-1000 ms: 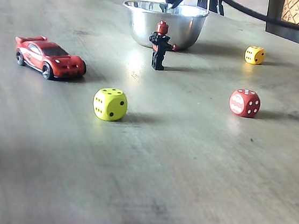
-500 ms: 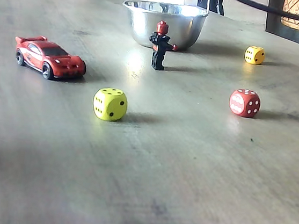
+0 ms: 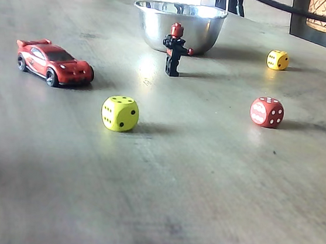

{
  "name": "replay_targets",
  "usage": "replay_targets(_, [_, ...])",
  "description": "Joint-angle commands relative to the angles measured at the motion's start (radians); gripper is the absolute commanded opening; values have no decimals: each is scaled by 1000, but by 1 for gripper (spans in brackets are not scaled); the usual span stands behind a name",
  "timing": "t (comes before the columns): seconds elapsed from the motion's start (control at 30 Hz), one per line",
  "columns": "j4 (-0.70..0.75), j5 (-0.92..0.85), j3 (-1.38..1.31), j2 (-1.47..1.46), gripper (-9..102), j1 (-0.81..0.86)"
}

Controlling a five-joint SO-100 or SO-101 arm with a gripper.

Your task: Pick up the lego figure and place in bowl

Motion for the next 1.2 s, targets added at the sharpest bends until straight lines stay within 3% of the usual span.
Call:
replay_targets(0.0, [-3, 6, -52, 8, 14, 6])
replay_targets(0.17, [-2, 12, -51, -48, 22, 6])
replay_targets(1.17, [0, -2, -46, -170, 22, -6])
